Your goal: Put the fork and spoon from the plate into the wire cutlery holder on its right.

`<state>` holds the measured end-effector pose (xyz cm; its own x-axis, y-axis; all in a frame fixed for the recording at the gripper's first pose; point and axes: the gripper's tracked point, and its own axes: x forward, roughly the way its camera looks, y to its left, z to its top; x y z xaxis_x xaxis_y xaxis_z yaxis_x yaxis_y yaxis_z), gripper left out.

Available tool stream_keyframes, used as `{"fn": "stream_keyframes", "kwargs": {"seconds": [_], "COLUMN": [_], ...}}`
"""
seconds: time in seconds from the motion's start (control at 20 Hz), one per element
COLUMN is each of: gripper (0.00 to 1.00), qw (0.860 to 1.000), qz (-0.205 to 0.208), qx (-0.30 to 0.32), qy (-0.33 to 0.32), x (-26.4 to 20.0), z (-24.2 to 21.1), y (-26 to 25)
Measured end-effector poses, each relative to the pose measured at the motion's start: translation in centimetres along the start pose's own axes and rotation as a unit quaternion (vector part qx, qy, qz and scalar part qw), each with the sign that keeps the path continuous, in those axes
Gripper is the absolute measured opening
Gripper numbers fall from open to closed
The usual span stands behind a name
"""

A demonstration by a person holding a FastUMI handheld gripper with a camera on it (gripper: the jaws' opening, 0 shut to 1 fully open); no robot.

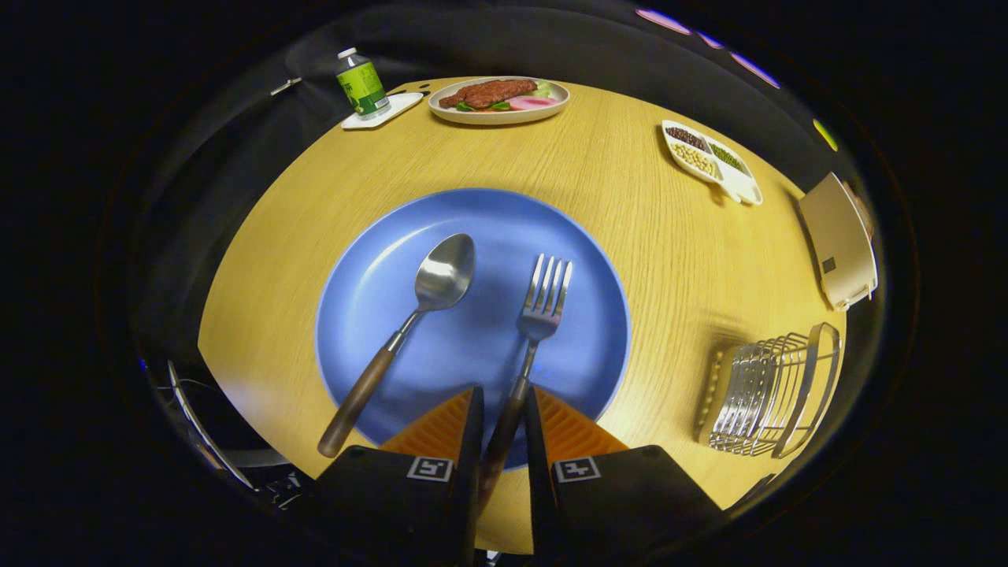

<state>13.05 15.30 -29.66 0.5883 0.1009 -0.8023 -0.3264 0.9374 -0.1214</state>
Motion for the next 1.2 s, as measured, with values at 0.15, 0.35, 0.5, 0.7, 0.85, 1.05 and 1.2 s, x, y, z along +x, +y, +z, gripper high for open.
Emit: {"fn": "stream_keyframes", "kwargs": {"seconds": [0.15,0.35,0.5,0.7,0.85,1.05,1.2], "gripper": [0.21,0.08,0.06,0.06,0.06,0.06,0.06], "qw": [1.0,0.999,0.998,0.997,0.997,0.996,0.996], "qz": [0.004,0.042,0.066,0.069,0.078,0.086,0.087], "qx": [-0.002,0.0,0.016,0.026,0.019,-0.003,-0.021], "qy": [-0.005,-0.012,-0.006,-0.012,-0.015,-0.026,-0.023], "x": [-0.4,-0.2,-0.7,-2.3,-4.9,-9.5,-13.0], "z": [0.3,-0.3,-0.7,-0.5,-0.5,-0.5,-0.7], "y": [-0.4,0.3,0.7,0.3,-0.5,-2.6,-5.5]}}
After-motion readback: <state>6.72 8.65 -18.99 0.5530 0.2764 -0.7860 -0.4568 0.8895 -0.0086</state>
